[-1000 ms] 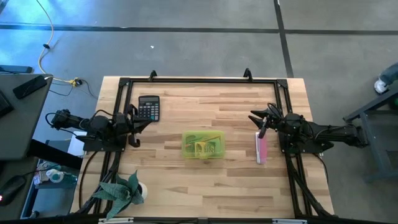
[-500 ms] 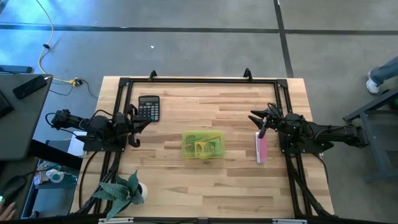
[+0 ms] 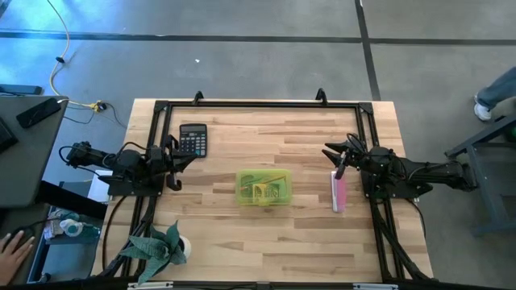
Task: Pack school essentials
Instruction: Return to Home Position
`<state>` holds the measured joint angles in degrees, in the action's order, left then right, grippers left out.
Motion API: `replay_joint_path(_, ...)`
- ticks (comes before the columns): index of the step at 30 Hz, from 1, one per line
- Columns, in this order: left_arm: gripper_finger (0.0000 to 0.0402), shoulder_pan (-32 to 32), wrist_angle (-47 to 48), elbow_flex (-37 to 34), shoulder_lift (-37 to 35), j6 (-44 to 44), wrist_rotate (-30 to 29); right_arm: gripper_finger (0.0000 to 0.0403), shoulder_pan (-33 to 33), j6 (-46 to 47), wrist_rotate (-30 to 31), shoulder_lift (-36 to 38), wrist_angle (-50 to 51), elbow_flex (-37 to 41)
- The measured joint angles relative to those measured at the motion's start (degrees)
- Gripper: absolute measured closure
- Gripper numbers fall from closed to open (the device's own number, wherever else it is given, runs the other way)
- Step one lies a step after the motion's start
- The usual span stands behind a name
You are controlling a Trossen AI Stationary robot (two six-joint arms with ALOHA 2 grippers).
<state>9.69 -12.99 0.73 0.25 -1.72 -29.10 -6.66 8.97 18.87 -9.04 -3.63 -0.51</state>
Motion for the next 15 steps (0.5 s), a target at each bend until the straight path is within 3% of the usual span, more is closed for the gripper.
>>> replay_joint_path(15,0.0401,0.0,0.0,0.0,0.0,0.0,0.0,0.0274,0.0,0.0,0.0,0.0,0.0,0.0)
